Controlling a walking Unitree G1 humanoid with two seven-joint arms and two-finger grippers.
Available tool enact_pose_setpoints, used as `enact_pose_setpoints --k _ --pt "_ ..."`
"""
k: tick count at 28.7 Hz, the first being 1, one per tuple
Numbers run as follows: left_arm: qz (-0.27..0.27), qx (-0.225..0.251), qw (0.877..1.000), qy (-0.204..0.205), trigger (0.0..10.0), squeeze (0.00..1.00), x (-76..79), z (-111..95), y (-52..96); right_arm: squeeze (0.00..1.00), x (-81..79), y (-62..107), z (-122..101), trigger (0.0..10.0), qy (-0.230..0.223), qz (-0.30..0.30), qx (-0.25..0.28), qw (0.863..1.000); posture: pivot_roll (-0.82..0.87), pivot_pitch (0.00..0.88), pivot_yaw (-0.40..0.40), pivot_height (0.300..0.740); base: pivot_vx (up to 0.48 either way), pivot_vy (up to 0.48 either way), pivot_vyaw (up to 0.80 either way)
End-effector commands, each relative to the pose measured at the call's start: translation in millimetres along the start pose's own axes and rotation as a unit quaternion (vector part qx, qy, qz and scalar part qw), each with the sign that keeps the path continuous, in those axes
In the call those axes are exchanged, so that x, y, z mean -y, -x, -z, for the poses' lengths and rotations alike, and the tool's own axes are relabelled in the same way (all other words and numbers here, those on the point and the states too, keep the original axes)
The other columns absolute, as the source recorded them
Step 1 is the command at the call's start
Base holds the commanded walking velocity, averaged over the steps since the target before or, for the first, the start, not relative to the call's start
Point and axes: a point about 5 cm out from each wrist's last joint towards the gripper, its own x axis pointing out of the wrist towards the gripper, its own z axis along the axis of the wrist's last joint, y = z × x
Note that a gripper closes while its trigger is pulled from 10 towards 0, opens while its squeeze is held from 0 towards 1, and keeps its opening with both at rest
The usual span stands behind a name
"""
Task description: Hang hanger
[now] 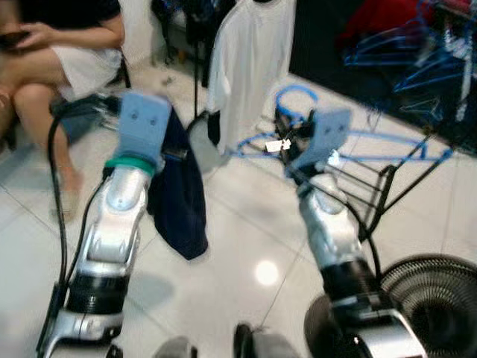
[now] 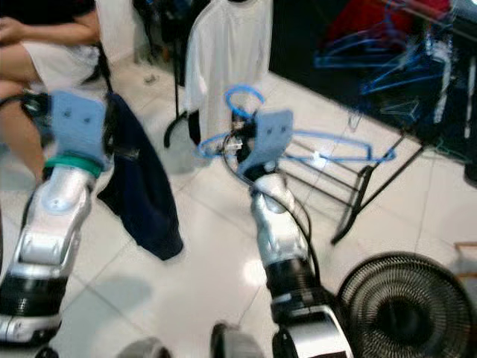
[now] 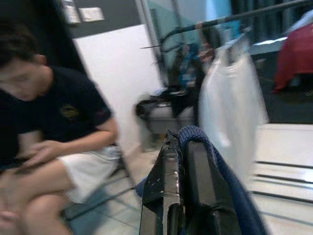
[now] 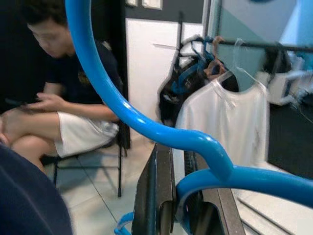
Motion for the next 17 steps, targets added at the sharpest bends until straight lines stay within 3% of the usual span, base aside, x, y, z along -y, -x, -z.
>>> enact_pose_setpoints --k 1,5,9,17 --pt "0.005 0.004 1.000 -0.020 10.0 0.00 -2.1 1.7 -2.3 0.00 -6.3 0.9 4.1 10.0 0.003 -0.024 -0.008 1.000 0.12 0.059 -0.046 0.740 0.480 0.000 0.00" --pt "0.007 0.006 0.999 -0.042 10.0 0.00 -10.3 1.8 -9.1 0.00 -1.8 -2.1 0.0 10.0 0.024 -0.057 -0.011 0.998 0.12 0.062 -0.049 0.740 0.480 0.000 0.00" --pt "0.019 0.018 0.999 -0.036 10.0 0.00 -8.7 -3.3 -10.2 0.00 3.2 -3.4 -6.0 10.0 0.032 -0.062 -0.003 0.998 0.11 0.063 -0.051 0.740 0.480 0.000 0.00" --pt "0.062 0.038 0.997 -0.009 10.0 0.00 8.6 -11.3 -7.0 0.00 19.7 -2.4 -13.6 10.0 0.044 -0.024 0.009 0.999 0.10 0.071 -0.042 0.740 0.461 0.000 0.00"
